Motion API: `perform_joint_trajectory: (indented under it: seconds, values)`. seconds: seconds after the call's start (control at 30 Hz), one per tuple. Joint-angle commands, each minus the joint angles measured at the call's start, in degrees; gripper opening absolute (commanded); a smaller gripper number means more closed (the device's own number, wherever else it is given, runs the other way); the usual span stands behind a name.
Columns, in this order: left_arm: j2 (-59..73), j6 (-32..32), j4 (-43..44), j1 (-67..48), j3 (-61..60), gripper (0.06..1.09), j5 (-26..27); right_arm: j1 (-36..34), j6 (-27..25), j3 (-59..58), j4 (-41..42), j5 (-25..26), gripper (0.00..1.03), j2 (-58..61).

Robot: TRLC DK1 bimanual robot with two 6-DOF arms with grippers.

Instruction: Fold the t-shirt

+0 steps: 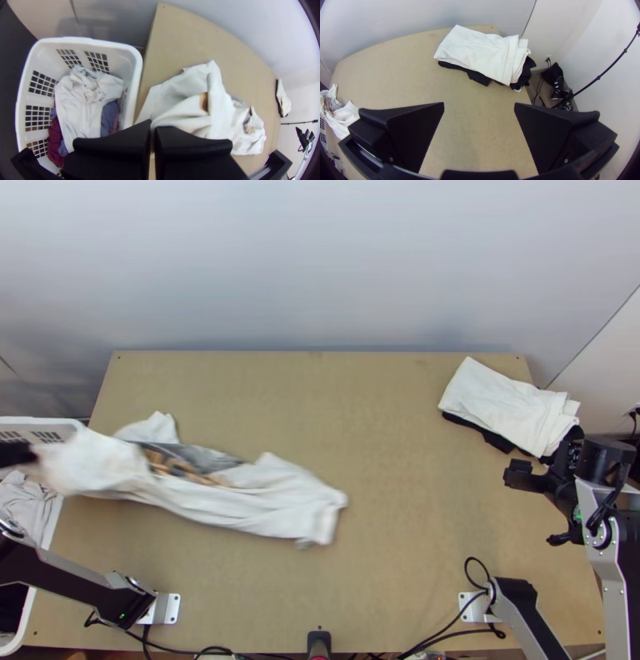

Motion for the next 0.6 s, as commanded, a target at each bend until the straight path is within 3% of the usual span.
perform_joint_trajectory:
  seconds: [0.0,0.17,0.27,0.57]
  values:
    - [-1.07,-5.63,-5.17,2.63,18.26,0.10,6.69,0.25,0.20,0.47,0.03,-0.67,0.98,0.89]
    - [-10.73,-8.09,-6.31,-5.28,14.74,0.10,16.19,0.34,0.28,1.17,0.03,-1.02,0.98,1.24]
    - [-15.66,-10.20,-6.48,-14.86,12.55,0.10,17.59,0.25,0.20,0.91,-0.67,-1.02,0.98,0.45]
    - [-18.38,-31.03,-5.69,-56.69,14.30,0.10,20.67,0.16,-0.42,-3.83,-1.99,-0.84,0.98,-3.59]
